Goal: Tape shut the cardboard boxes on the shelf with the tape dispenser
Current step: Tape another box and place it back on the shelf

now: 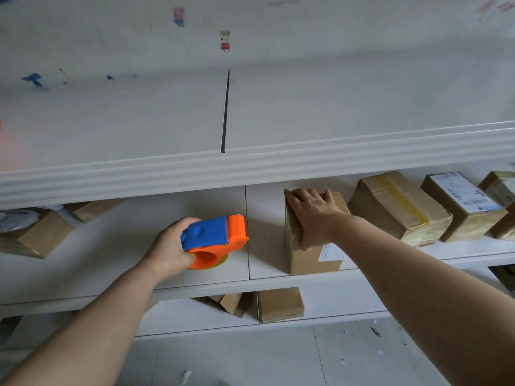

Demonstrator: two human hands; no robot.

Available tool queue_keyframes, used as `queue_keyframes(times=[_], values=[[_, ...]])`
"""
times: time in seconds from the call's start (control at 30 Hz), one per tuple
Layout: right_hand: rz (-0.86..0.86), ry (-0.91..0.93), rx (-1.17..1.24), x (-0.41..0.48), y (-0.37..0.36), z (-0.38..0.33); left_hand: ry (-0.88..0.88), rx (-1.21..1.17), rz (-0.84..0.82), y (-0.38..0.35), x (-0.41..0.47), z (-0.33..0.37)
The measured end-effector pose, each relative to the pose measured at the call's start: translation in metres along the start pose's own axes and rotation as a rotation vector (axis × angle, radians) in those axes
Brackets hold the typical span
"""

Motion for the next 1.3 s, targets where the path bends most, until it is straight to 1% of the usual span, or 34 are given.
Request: queue_keyframes(times=[0.07,0.1,0.17,0.23,0.33,0.43,0.5,0.63,0.73,0.8,0.87,0.97,1.1,1.23,1.3], values=[[0.065,0.017,0.040,-0.004,0.013,-0.004,0.003,-0.028,0.016,0.001,-0.003,0.000],[0.117,0.024,0.102,-0.007,0.022,-0.005,-0.003,-0.047,0.039,0.003,-0.004,0.003],[0.193,0.027,0.342,-0.013,0.033,0.004,-0.043,-0.087,0.095,0.009,-0.005,0.016],[0.217,0.056,0.578,-0.017,0.026,0.017,-0.092,-0.090,0.128,0.014,-0.004,0.035],[0.173,0.053,0.769,-0.021,-0.005,0.040,-0.130,-0.013,0.119,0.015,0.003,0.064],[0.117,0.048,0.996,-0.025,-0.039,0.058,-0.144,0.123,0.058,0.001,0.011,0.084],[0.087,0.029,1.083,-0.028,-0.059,0.067,-0.149,0.177,0.025,-0.012,0.012,0.095],[0.034,-0.056,0.972,-0.030,-0.082,0.088,-0.203,0.182,-0.005,-0.029,0.016,0.125],[0.017,-0.100,0.731,-0.028,-0.084,0.089,-0.221,0.219,-0.014,-0.038,0.020,0.137],[0.035,-0.051,0.543,-0.026,-0.070,0.074,-0.216,0.234,-0.012,-0.040,0.022,0.140],[0.055,0.020,0.437,-0.024,-0.054,0.055,-0.218,0.255,-0.012,-0.041,0.022,0.143],[0.014,0.055,0.380,-0.019,-0.051,0.038,-0.213,0.304,-0.025,-0.041,0.022,0.143],[0.042,-0.009,0.334,-0.013,-0.055,0.043,-0.184,0.363,-0.036,-0.031,0.023,0.131],[0.010,-0.014,0.333,-0.011,-0.064,0.057,-0.067,0.260,-0.001,0.008,0.010,0.076],[0.023,-0.003,0.346,-0.010,-0.065,0.062,-0.039,0.242,0.040,0.029,0.003,0.054]])
Point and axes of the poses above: each hand's wrist, its own x-axis towards the middle knuckle, its own y-axis out of the back of the hand, z = x × y, the point moved 9 cm from there along x, towards the middle knuckle, and after that the axes turned 8 degrees about -z, right-handed, at the moved point
